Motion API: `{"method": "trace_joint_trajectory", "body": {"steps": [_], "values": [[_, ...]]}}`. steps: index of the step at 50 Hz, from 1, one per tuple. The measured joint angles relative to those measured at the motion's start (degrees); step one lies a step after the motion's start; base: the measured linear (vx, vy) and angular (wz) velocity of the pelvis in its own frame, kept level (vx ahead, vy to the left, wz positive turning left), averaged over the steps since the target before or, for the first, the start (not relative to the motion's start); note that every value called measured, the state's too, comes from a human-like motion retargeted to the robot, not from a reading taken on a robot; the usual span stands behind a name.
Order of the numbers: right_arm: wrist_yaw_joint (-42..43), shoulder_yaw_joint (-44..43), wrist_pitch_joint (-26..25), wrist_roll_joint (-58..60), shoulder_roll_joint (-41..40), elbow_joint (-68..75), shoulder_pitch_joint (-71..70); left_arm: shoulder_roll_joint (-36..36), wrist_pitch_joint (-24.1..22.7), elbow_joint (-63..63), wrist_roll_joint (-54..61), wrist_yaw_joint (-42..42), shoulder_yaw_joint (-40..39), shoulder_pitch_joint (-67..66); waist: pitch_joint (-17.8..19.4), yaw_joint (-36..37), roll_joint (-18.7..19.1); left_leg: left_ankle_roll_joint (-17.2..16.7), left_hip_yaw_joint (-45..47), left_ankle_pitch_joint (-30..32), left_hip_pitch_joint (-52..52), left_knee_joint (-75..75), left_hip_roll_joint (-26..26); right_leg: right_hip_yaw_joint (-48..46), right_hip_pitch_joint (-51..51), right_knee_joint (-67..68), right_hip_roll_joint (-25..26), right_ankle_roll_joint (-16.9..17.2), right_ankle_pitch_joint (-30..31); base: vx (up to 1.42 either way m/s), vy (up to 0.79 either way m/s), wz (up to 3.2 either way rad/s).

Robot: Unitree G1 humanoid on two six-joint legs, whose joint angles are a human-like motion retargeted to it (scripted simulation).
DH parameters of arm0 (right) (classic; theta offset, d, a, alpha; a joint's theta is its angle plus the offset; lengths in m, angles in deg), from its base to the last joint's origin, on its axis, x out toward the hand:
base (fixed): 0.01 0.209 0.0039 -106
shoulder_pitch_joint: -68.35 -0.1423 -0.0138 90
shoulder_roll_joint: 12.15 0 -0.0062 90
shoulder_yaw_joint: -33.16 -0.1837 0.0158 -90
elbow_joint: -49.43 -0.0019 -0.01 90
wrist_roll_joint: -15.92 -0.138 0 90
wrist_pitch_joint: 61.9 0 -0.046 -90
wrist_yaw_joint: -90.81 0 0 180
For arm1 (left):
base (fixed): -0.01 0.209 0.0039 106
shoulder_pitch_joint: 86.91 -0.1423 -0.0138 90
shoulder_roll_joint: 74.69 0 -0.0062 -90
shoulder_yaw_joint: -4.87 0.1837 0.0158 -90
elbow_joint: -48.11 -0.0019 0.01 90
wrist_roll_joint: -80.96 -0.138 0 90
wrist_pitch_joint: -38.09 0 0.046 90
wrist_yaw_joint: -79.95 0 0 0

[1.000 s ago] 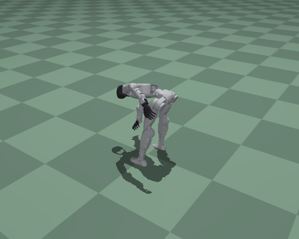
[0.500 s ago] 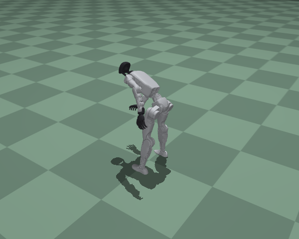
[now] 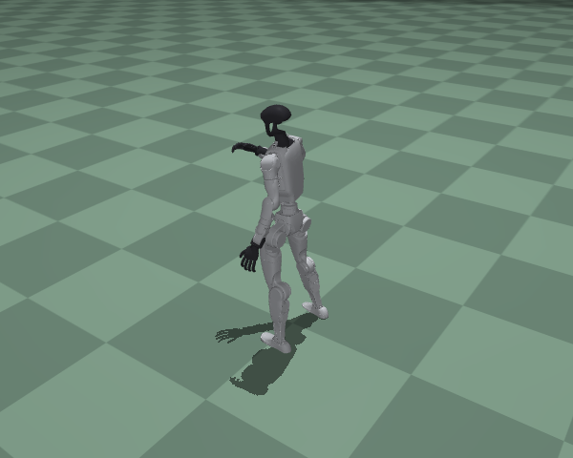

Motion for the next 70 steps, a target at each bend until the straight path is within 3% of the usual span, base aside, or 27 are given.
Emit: {"method": "trace_joint_trajectory", "body": {"steps": [9, 15, 17, 27, 35, 42, 48, 53, 57, 60, 70], "values": [[-5.2, 4.3, 1.4, 9.3, -1.1, -0.1, -0.4, -1.8, -0.2, -0.7, -4.5, -0.3, -2.3, 0.1, -3.0, 3.2, -0.8, 0.3, 1.1, -2.6, 6.7, 1.5, -0.1, 0.0, 8.7, -3.6, 0.2, 0.0, -0.6, 0.09, 0.02, -0.14], [-8.2, 10.6, 2.8, 7.1, -4.7, 2.4, -1.4, -2.8, -0.4, -2.4, -5.9, -0.6, -3.6, -1.3, -5.3, 3.3, -0.7, 0.0, 1.7, -3.1, 8.5, 1.6, 0.6, 0.0, 11.5, -6.2, 1.1, -0.2, 0.0, 0.02, 0.00, -0.04], [-12.5, 13.6, 5.1, 3.7, -5.9, 3.3, -2.2, -2.4, -1.2, -2.3, -2.6, 2.0, -2.5, -3.0, -6.8, 2.4, -0.8, 2.5, 2.7, -5.1, 6.1, 6.1, 1.0, -0.6, 9.9, -3.2, 1.3, -4.0, -2.4, 0.00, 0.00, 0.00], [-19.6, 20.7, 3.7, 2.1, -10.2, 9.2, -6.0, -2.2, -0.7, -3.7, -2.2, 0.7, -0.9, -3.1, -6.3, 2.8, 0.2, 1.7, 2.4, -2.8, 8.3, 2.8, 2.1, 0.2, 12.2, -7.5, 2.9, -3.7, -0.6, -0.01, -0.04, -0.04], [-18.6, 20.5, 3.4, 5.9, -10.7, 12.3, -7.5, -1.4, -0.5, -2.7, -2.3, 0.3, 0.0, -2.8, -4.3, 2.3, 0.7, 1.8, 2.0, -2.1, 7.2, 2.7, 2.8, -0.3, 11.4, -7.4, 3.6, -3.9, -0.8, -0.04, -0.06, 0.05], [-17.4, 21.3, 2.2, 0.7, -13.1, 22.6, -7.8, -0.9, -0.8, -1.5, -1.4, 0.5, 1.2, -1.4, -1.2, 2.3, 0.9, 1.9, 1.3, -1.5, 4.8, 3.1, 3.5, -1.0, 9.6, -7.4, 4.2, -4.0, -0.8, -0.07, -0.06, 0.09], [-14.4, 24.4, -0.6, 3.6, -19.6, 47.7, -11.5, -0.8, -1.3, -0.3, -1.0, 0.7, 2.7, 1.3, 2.9, 3.3, 0.9, 1.8, 0.9, -0.6, 0.7, 3.5, 4.1, -1.5, 6.1, -7.5, 4.8, -4.1, 0.1, -0.11, -0.07, 0.07], [-6.9, 24.3, -5.3, 12.2, -27.7, 79.6, -19.1, -0.3, -2.9, 2.3, 1.2, 0.6, 5.5, 4.9, 9.9, 5.0, 1.4, 1.4, 0.3, 0.9, -4.3, 4.0, 4.7, -2.2, 1.9, -8.0, 5.3, -3.8, 2.0, -0.20, -0.08, 0.14], [-3.5, 21.1, -9.0, 14.2, -29.6, 99.8, -28.2, 0.8, -4.2, 7.3, 4.9, -0.3, 8.3, 7.6, 17.7, 6.3, 2.7, 0.9, -0.9, 3.3, -9.7, 3.5, 5.0, -3.3, -2.9, -8.4, 5.6, -3.3, 4.2, -0.26, -0.07, 0.29], [-0.7, 20.1, -9.7, 11.4, -25.8, 104.4, -34.4, 1.9, -5.5, 12.7, 8.9, -0.3, 10.1, 8.1, 23.5, 6.5, 4.3, 0.3, -1.9, 6.0, -14.5, 1.7, 5.3, -4.3, -7.8, -8.6, 5.8, -3.1, 6.2, -0.28, -0.06, 0.38], [13.8, 27.8, -12.5, 5.1, -13.5, 100.9, -56.2, 6.0, -9.5, 24.1, 16.9, -1.0, 15.0, -2.9, 24.4, 1.8, 6.9, -5.2, -5.4, 15.7, -46.4, 0.0, 6.4, -7.7, -39.4, -6.5, 6.2, -1.7, 14.4, -0.23, -0.04, 0.32]]}}
